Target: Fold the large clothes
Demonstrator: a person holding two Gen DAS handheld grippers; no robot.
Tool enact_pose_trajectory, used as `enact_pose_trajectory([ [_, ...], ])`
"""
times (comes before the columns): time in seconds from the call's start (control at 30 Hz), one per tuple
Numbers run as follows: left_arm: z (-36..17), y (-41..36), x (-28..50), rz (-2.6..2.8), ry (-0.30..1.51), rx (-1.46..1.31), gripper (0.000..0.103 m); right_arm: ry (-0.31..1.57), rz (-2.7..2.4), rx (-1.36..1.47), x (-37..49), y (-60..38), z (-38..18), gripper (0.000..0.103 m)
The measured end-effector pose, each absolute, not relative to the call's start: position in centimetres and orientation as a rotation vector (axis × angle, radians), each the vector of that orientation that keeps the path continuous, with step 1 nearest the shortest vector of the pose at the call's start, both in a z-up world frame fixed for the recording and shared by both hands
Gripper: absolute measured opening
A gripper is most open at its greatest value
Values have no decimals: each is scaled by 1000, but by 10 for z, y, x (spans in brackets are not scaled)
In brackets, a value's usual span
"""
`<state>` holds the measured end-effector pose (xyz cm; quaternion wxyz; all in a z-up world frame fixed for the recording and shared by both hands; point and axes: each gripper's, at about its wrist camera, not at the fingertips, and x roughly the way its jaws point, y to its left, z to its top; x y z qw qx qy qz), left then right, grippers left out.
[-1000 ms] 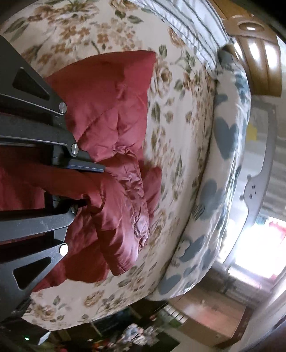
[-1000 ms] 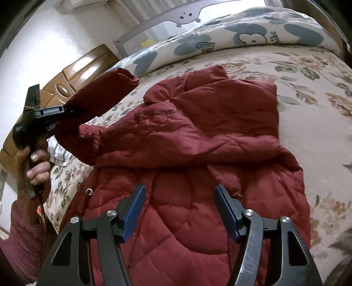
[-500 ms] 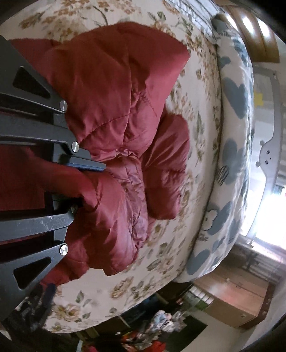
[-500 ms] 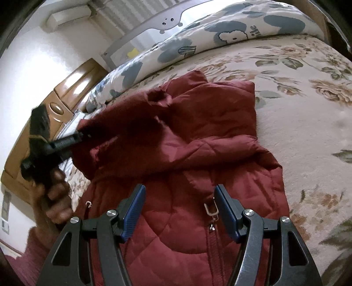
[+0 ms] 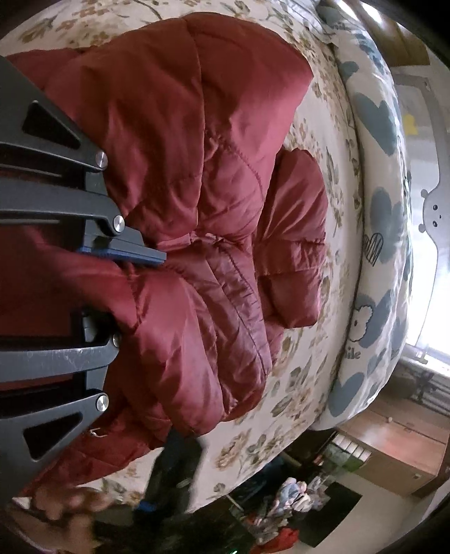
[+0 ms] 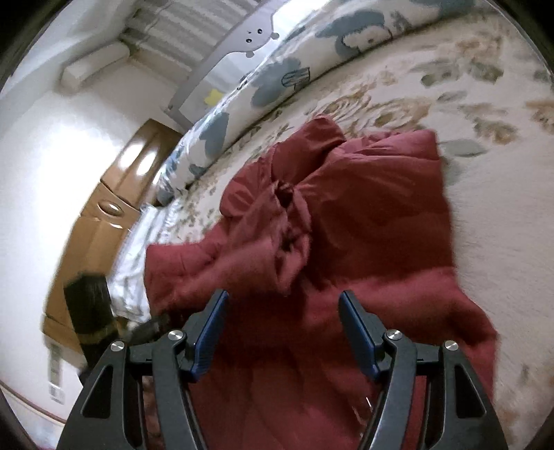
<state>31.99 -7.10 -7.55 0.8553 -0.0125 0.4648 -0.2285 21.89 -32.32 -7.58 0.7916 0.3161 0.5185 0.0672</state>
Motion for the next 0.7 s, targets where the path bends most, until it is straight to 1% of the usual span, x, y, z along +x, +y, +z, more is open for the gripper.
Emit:
enact_pose_trajectory([
  [0.1,-77,-71,318,-483,984,-20,20,1124,160,768,239,-329,-95,68],
  [0.2,-77,-71,319,-481,997,-15,20,1148,163,798,256,-328,-111,67],
  [0.27,-77,-70,320,-482,1008,-19,22,1157,180,817,261,-324,-117,42],
  [0.3,-77,-70,320,-481,1017,-24,23,1165,188,825,264,-321,-119,19],
  [0.37,-76,-70,321,-490,1031,-37,31,1153,182,798,265,-317,-113,16],
  [0.4,-76,-71,321,-505,1038,-48,40,1141,180,778,264,-316,-109,13],
  [0.43,-74,-71,319,-528,1042,-57,55,1132,176,767,263,-316,-105,11],
  [0.47,-73,-71,318,-538,1041,-63,61,1122,173,759,262,-315,-101,11],
  [0.5,-71,-72,315,-546,1032,-65,73,1112,167,749,261,-315,-97,10],
  [0.53,-69,-73,312,-543,1021,-60,80,1102,155,731,259,-316,-92,10],
  [0.7,-62,-68,299,-537,997,-56,80,1053,86,654,244,-328,-69,9],
])
